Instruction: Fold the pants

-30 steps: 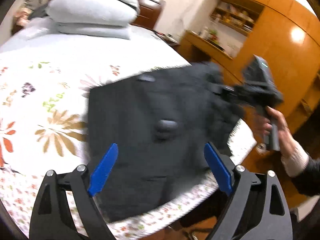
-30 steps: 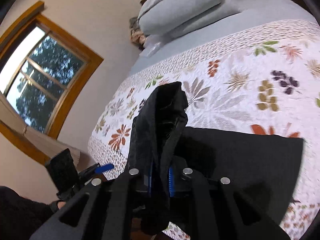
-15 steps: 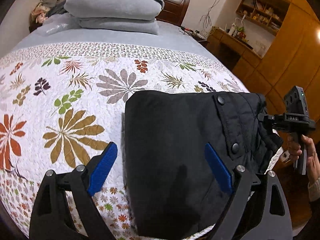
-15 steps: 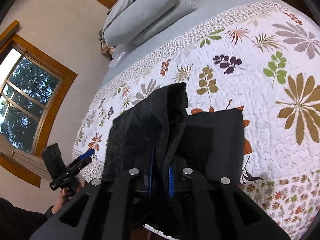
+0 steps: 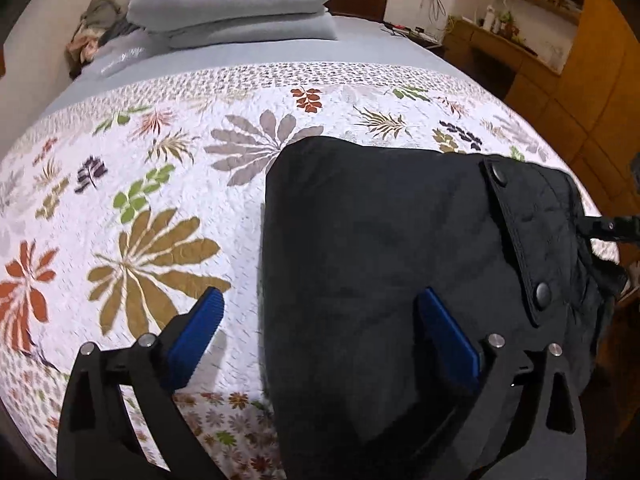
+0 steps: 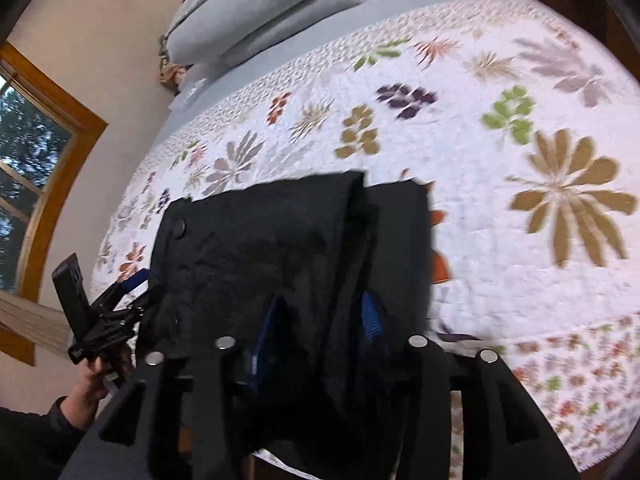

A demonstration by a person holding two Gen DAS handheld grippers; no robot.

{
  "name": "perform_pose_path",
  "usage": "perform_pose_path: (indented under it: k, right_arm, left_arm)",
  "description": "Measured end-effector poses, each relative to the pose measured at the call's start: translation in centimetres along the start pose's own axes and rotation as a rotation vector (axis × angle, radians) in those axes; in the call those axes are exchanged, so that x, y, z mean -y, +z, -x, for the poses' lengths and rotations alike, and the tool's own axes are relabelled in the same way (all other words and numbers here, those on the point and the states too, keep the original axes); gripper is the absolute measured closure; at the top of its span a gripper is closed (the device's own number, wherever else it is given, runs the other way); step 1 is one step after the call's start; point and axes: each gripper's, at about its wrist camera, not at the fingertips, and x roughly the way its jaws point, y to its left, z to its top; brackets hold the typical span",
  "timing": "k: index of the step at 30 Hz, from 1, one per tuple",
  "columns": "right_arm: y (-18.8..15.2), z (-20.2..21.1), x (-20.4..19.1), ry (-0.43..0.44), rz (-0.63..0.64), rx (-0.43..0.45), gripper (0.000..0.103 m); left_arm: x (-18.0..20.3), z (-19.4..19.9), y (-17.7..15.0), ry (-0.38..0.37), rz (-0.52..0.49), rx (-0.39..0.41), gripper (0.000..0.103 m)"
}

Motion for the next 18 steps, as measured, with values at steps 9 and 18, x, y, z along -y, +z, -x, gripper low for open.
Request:
perform_pose_path:
  k: [9, 18]
  right_arm:
    - [-2.0, 1.9, -5.5, 0.172, 0.159, 0.050, 0.055]
    - [-5.9, -0.1, -2.4, 0.103, 0.083, -0.006, 0.076]
  left_arm:
    - [-1.3, 1.3, -0.2, 0.034, 0.019, 0.005, 0.005]
    - [-2.3, 1.4, -0.2, 0.019, 0.081, 0.016, 0.005]
